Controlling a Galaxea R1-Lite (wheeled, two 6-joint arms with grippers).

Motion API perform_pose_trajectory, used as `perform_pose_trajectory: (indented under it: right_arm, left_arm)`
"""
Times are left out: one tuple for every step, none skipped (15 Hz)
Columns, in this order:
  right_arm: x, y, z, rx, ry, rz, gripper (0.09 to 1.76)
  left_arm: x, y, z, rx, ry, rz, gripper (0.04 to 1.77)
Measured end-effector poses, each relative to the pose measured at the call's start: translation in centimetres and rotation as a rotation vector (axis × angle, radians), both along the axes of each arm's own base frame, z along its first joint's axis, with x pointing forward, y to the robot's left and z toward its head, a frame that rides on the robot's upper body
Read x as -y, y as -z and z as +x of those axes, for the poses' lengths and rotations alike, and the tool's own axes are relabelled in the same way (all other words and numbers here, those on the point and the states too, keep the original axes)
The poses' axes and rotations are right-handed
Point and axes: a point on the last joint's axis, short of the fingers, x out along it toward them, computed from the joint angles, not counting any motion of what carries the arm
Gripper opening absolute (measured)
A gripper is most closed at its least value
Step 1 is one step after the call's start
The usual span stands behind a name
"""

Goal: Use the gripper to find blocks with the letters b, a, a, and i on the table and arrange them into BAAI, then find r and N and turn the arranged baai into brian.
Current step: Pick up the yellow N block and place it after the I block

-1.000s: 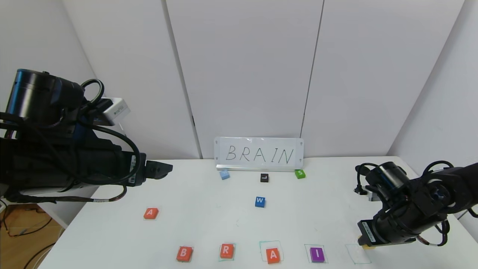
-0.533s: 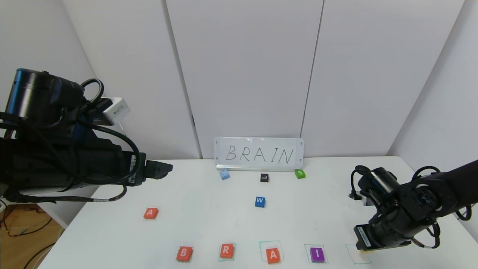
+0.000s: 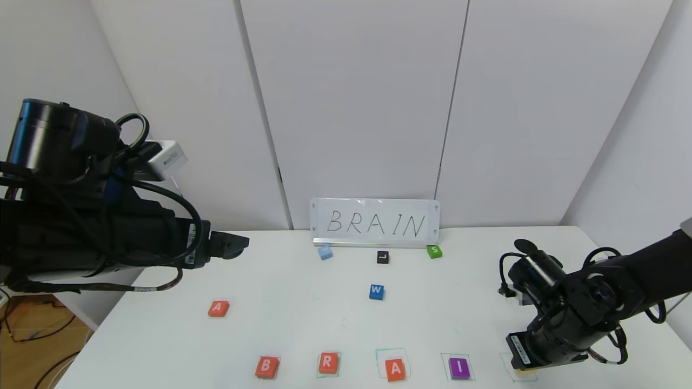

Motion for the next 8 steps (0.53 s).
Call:
perform_pose_trajectory:
  right_arm:
    - [0.0, 0.1, 0.0, -0.004, 0.000, -0.002, 0.54]
    - [0.0, 0.2, 0.0, -0.006, -0.002, -0.004, 0.54]
    - [-0.1, 0.3, 0.0, -0.008, -0.004, -0.008, 0.54]
    - [-0.2, 0.4, 0.1, -0.007, -0.004, -0.023, 0.54]
    - [-0.3, 0.6, 0.1, -0.003, -0.004, -0.038, 0.54]
    - [-0.4, 0.8, 0.3, 0.010, -0.006, -0.055, 0.54]
    - [-0.6, 1.0, 0.3, 0.015, -0.006, -0.063, 0.54]
    - [-0.7, 1.1, 0.3, 0.013, -0.003, -0.065, 0.54]
  left_arm:
    - [0.0, 0.0, 0.0, 0.000, 0.001, 0.000, 1.72]
    - [0.0, 0.0, 0.0, 0.000, 0.000, 0.001, 1.72]
    - [0.0, 0.0, 0.0, 0.000, 0.001, 0.000, 1.72]
    - [0.0, 0.0, 0.0, 0.000, 0.000, 0.000, 1.72]
    - [0.0, 0.0, 0.0, 0.000, 0.000, 0.000, 1.72]
    - [0.0, 0.0, 0.0, 0.000, 0.000, 0.000, 1.72]
    - [0.0, 0.0, 0.0, 0.000, 0.000, 0.000, 1.72]
    - [0.0, 0.0, 0.0, 0.000, 0.000, 0.000, 1.72]
